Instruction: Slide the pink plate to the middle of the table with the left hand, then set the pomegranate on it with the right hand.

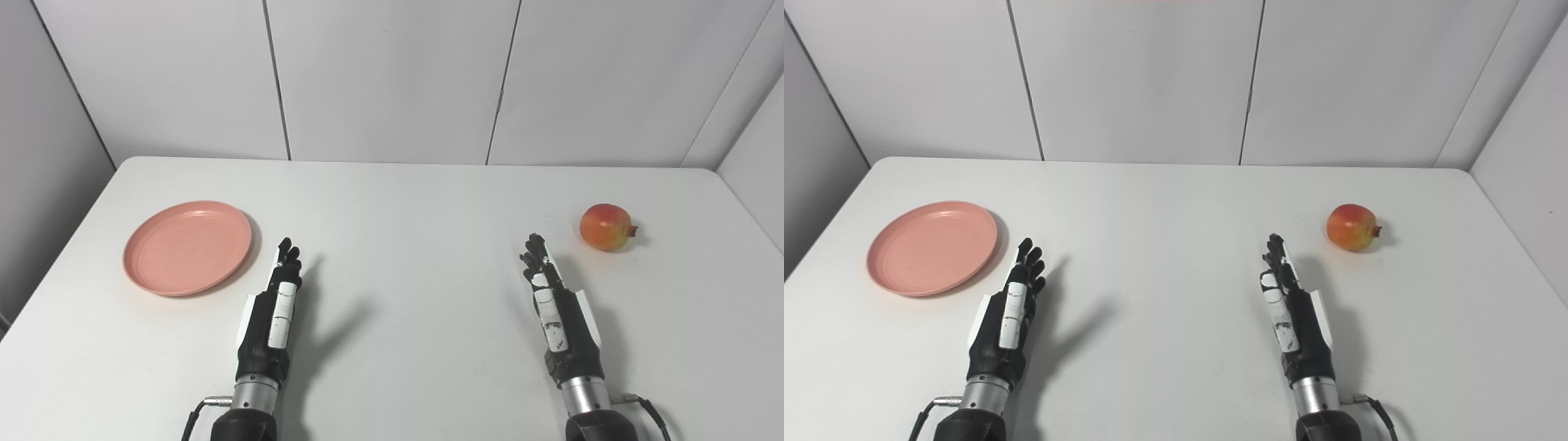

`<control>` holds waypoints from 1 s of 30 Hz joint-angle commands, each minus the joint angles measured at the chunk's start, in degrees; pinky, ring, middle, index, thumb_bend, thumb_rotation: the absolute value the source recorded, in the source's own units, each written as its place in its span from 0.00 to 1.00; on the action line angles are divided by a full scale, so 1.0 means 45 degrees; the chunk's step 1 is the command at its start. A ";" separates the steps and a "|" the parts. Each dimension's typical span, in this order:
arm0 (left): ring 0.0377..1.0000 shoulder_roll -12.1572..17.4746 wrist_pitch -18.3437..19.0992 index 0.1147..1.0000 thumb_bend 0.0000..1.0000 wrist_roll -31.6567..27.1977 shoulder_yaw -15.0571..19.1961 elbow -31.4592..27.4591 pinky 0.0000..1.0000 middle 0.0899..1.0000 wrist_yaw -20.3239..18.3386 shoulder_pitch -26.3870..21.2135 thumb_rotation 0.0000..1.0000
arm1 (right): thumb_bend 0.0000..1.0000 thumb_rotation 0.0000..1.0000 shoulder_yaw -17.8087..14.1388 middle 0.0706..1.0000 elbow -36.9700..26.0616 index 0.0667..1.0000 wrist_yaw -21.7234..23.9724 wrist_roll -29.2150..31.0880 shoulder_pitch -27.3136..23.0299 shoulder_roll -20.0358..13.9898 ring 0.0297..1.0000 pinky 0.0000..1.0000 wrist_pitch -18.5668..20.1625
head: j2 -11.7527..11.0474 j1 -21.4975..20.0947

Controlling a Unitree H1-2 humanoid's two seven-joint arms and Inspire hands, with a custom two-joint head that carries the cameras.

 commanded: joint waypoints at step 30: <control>1.00 -0.0642 -0.1841 1.00 0.75 0.0450 -0.0765 0.1852 1.00 1.00 0.0994 0.0229 1.00 | 0.76 1.00 -0.0499 0.99 0.2530 0.99 0.0627 0.1083 -0.0068 -0.0827 0.98 1.00 -0.2199 | -0.2790 0.2312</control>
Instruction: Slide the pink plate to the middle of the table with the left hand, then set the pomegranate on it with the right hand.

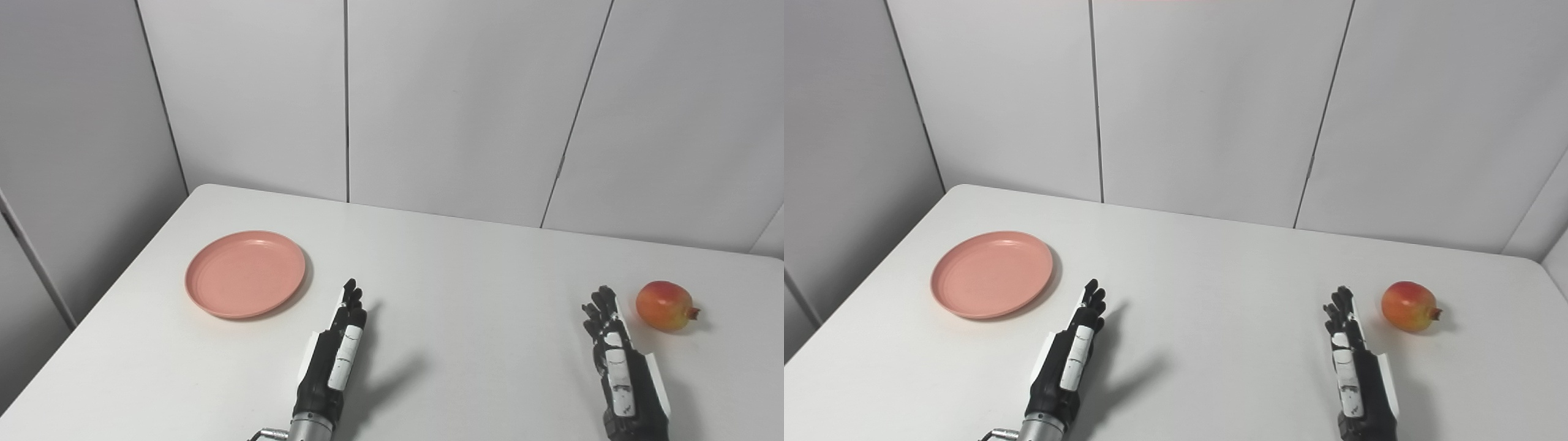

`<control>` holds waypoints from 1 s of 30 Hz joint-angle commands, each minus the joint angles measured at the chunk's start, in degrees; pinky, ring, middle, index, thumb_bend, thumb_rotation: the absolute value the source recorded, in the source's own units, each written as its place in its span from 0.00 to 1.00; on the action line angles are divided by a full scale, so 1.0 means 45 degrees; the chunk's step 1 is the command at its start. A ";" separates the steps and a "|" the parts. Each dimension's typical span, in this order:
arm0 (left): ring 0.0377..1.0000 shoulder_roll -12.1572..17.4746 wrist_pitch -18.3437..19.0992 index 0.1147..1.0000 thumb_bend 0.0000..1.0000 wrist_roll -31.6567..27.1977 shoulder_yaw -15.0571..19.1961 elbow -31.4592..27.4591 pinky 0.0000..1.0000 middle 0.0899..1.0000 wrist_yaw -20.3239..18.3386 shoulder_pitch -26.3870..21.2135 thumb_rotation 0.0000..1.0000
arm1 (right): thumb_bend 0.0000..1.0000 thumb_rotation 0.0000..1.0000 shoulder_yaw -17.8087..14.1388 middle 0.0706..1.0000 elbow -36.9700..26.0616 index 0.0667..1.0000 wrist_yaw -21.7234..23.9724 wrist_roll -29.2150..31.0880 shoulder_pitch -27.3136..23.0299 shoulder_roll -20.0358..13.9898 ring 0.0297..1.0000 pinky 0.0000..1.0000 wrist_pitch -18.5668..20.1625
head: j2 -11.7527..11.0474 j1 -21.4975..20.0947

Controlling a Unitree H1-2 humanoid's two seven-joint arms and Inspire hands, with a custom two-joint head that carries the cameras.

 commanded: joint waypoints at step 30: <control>1.00 -0.0392 -0.1199 1.00 0.81 -0.1247 0.0322 -0.0161 1.00 0.99 -0.0167 0.0619 0.99 | 0.77 1.00 -0.0299 0.97 0.0434 0.99 0.0591 0.0960 0.1034 -0.0098 0.97 1.00 -0.0392 | 0.0073 -0.0112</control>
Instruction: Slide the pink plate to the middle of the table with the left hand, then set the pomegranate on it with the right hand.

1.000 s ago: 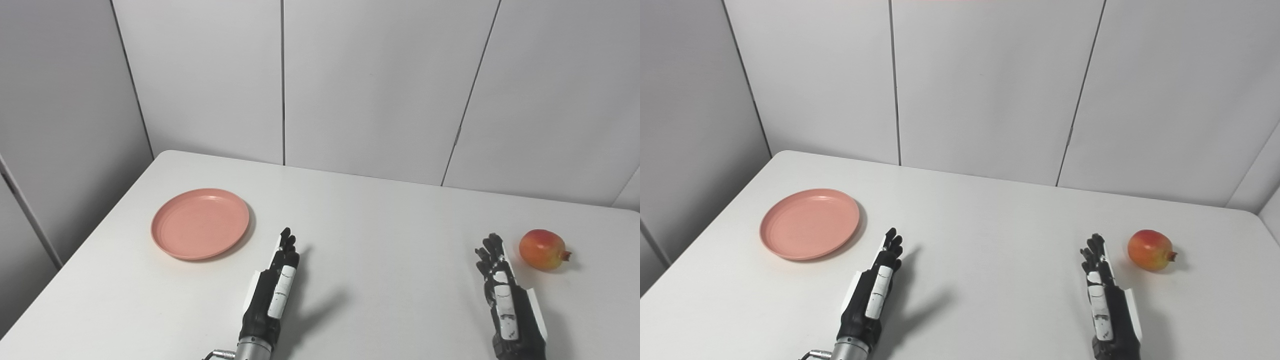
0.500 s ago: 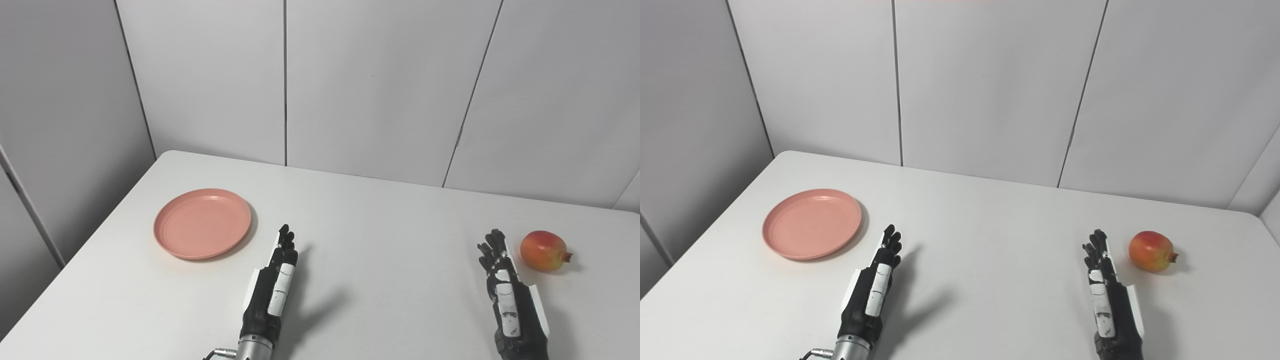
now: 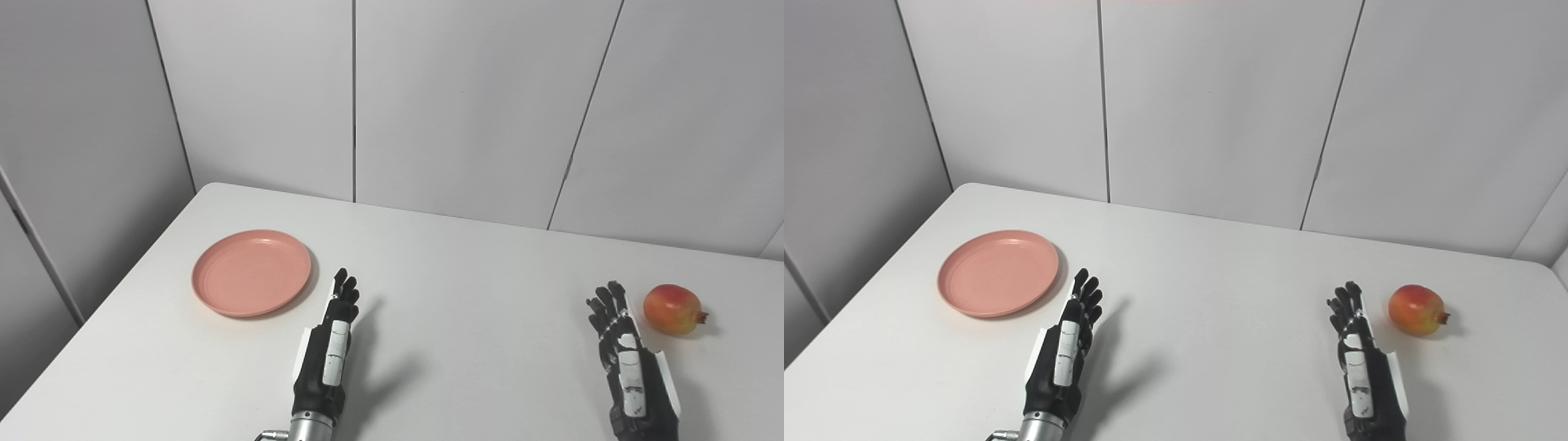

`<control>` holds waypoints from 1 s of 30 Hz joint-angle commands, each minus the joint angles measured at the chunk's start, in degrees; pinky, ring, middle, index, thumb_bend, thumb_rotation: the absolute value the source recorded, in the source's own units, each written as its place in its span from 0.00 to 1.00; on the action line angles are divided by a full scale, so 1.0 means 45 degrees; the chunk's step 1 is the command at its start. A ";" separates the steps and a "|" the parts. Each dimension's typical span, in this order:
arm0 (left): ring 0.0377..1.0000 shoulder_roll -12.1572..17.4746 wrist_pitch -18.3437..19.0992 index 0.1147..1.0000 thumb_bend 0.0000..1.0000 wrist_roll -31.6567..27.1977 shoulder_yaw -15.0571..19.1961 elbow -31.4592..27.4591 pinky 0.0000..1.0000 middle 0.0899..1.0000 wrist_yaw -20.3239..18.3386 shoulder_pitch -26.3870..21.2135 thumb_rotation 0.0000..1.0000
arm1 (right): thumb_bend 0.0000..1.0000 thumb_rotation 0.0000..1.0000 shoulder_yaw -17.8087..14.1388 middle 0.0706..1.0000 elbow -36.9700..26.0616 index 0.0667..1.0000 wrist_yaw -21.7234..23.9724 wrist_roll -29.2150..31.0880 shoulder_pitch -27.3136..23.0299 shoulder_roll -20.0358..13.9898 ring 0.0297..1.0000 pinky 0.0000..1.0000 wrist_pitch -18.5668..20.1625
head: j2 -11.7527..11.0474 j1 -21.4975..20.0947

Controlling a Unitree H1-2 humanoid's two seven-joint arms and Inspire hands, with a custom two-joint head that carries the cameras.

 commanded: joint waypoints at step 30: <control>0.89 0.1346 0.3479 0.88 0.95 -0.1967 0.1934 -0.3286 0.90 0.89 -0.0398 -0.2681 0.94 | 0.79 1.00 -0.0342 0.99 -0.0109 1.00 0.0449 0.1795 0.1131 0.0303 0.99 1.00 0.1691 | -0.0035 -0.0076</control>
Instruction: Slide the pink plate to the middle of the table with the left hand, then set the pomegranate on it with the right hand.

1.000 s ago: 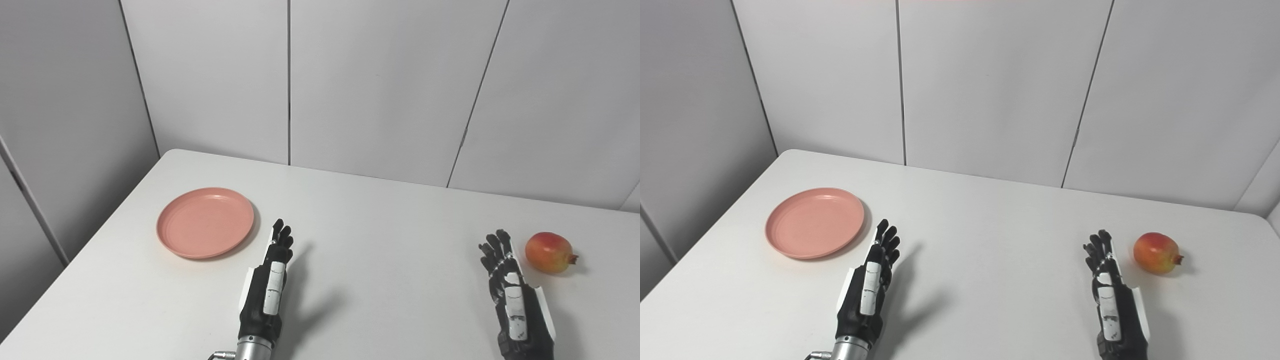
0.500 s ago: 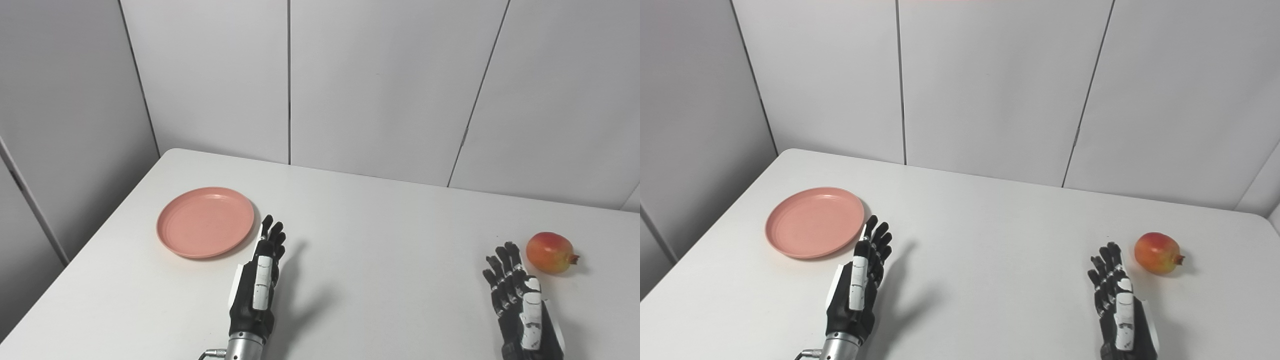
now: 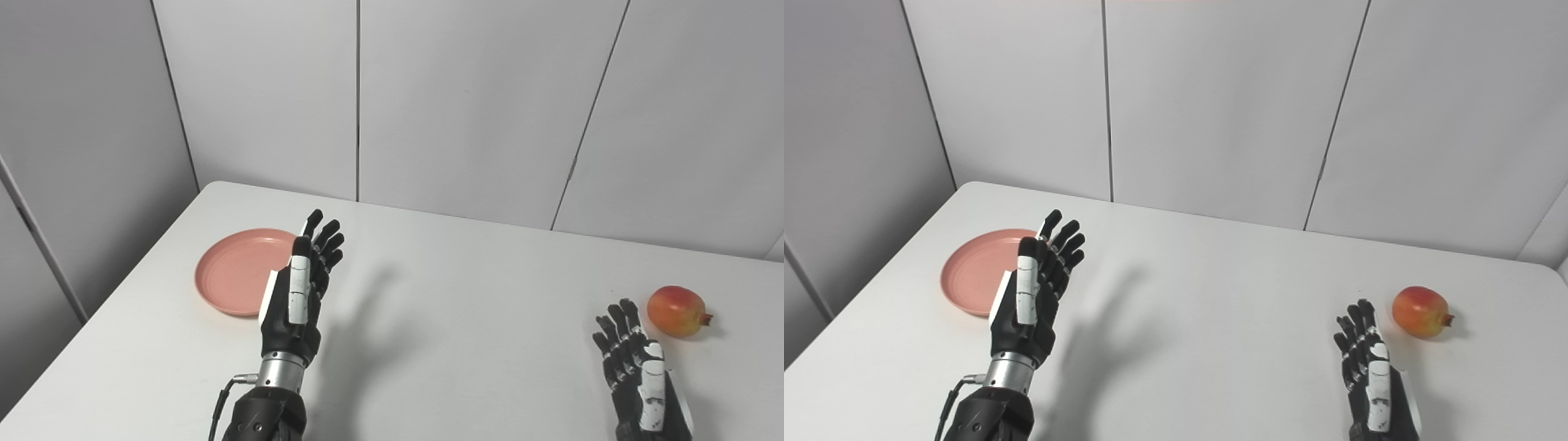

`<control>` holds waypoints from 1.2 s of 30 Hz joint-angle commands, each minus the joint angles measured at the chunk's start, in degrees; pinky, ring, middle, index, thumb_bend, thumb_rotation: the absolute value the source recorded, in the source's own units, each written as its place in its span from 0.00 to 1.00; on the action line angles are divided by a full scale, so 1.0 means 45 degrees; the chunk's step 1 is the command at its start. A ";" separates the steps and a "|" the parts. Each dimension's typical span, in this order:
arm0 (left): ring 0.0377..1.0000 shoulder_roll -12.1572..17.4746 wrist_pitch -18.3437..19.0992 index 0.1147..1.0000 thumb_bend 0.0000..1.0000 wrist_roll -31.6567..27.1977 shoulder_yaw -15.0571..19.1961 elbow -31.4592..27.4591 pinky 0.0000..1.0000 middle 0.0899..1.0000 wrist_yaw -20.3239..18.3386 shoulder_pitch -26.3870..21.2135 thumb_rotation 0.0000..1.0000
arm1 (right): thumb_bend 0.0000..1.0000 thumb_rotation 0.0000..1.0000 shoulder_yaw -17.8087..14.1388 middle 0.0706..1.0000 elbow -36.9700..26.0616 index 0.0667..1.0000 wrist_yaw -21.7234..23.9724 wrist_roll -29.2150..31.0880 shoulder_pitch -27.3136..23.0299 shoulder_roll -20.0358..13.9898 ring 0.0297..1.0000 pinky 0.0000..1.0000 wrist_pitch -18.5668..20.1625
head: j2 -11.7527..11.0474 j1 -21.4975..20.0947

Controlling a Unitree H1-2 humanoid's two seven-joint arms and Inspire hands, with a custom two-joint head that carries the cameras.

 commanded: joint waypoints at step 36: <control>0.91 0.5264 -0.1626 0.87 1.00 -0.1163 0.3732 0.5649 0.98 0.88 -0.0888 -0.4711 0.94 | 0.78 1.00 -0.0107 0.95 0.0585 0.99 0.0100 0.0069 0.0706 0.0110 0.98 1.00 0.0295 | 0.0165 -0.0010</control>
